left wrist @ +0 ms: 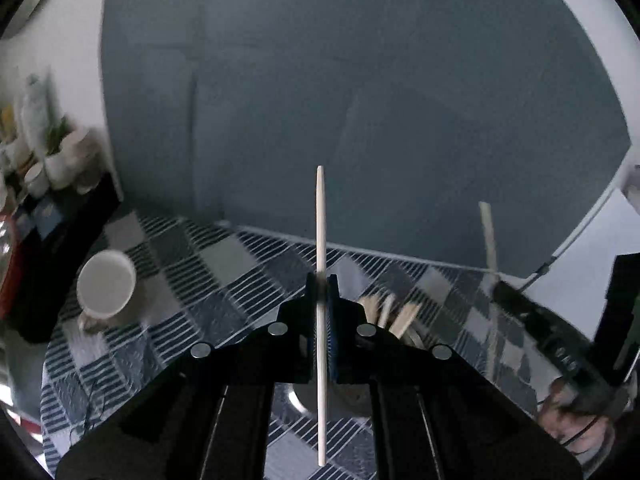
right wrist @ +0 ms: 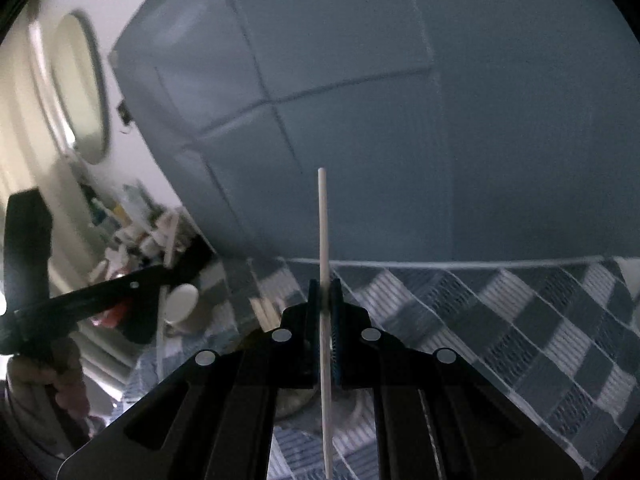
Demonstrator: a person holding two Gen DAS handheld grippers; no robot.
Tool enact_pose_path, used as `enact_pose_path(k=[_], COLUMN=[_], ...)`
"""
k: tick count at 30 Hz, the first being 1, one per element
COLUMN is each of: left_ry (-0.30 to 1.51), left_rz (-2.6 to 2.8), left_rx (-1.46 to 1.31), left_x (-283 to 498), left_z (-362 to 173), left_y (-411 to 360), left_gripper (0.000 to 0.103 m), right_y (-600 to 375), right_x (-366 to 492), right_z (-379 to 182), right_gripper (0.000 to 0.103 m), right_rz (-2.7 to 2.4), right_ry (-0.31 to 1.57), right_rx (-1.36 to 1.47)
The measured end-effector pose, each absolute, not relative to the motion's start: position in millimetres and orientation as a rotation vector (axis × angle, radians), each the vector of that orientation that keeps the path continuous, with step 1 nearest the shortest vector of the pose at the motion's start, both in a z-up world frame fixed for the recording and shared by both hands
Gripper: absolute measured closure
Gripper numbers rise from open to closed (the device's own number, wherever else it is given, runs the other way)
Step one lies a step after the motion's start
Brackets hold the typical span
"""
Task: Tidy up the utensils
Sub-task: 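Lift both held sticks and carry them over the black holder, then lower both sticks into the black holder and open both tools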
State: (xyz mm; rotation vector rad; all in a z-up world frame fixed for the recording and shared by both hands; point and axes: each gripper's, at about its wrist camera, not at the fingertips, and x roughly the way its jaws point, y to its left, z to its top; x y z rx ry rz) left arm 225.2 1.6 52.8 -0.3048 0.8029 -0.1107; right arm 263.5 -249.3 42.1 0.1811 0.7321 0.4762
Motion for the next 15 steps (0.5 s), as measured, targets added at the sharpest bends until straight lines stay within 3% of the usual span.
enact_pose_path(k=[6,15], left_ry=[0.734,0.743], left_rz=[-0.171,-0.23], left_rx=[-0.289,-0.276], left_x=[239.2,258.8], left_z=[61.6,31.0], left_y=[-16.7,-31.7], left_gripper=[0.098,0.098], right_y=[-228.0,-219.2], right_x=[271.1,290.9], right_z=[46.8,30.9], right_gripper=[0.098,0.098], right_rz=[0.534,0.592], right_ry=[0.675,0.662], right_rx=[0.192,0.221])
